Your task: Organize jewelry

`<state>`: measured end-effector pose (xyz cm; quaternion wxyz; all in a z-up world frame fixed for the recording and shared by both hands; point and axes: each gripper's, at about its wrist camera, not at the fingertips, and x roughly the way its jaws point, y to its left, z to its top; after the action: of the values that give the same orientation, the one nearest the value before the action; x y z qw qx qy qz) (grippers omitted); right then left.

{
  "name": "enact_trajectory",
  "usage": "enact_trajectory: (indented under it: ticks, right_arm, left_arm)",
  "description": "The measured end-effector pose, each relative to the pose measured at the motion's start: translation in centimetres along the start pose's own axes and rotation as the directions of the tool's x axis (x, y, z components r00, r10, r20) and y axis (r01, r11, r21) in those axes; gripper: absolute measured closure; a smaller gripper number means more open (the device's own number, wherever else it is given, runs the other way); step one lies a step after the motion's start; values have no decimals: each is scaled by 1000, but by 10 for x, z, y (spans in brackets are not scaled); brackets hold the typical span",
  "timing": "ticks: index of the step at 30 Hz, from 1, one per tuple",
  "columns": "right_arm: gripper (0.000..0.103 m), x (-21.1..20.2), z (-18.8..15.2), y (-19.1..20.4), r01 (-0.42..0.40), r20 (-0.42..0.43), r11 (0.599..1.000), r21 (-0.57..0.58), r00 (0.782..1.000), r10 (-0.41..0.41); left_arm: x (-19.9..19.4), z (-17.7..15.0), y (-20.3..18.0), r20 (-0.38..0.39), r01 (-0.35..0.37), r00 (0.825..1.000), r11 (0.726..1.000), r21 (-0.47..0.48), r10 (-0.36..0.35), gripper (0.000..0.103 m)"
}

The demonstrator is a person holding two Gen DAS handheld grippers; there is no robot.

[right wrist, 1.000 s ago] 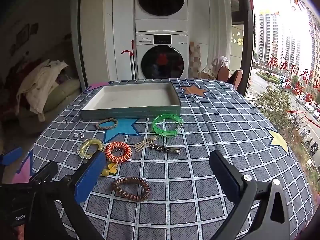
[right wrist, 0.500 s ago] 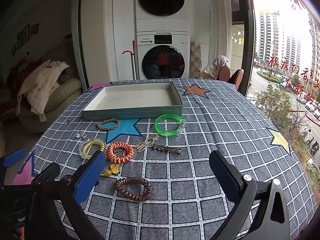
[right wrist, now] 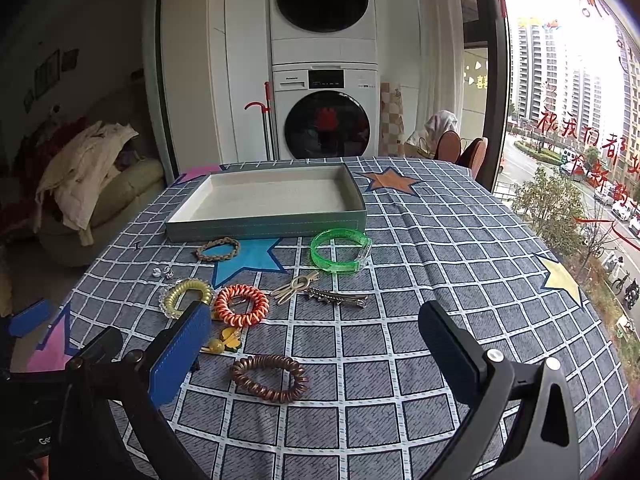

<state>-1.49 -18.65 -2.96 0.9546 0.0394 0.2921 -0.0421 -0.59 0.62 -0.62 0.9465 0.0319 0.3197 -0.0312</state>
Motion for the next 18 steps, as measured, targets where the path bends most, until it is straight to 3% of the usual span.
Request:
enact_trajectory:
  ticks: [18]
  right_arm:
    - [0, 0, 2, 1, -8, 7, 1000, -3, 1000, 8]
  left_arm:
    - [1, 1, -1, -3, 3, 1000, 1000, -2, -3, 0]
